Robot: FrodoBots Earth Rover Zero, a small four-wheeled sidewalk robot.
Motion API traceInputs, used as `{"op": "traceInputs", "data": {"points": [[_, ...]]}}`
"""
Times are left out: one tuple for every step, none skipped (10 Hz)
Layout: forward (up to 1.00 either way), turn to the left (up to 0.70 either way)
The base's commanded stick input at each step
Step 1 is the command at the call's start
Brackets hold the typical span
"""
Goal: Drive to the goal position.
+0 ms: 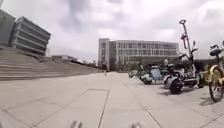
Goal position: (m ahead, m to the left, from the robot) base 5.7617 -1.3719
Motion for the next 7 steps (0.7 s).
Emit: {"op": "traceInputs", "data": {"points": [[0.70, 0.00], [0.70, 0.00], [0.70, 0.00], [0.70, 0.00], [0.70, 0.00], [0.70, 0.00], [0.70, 0.00]]}}
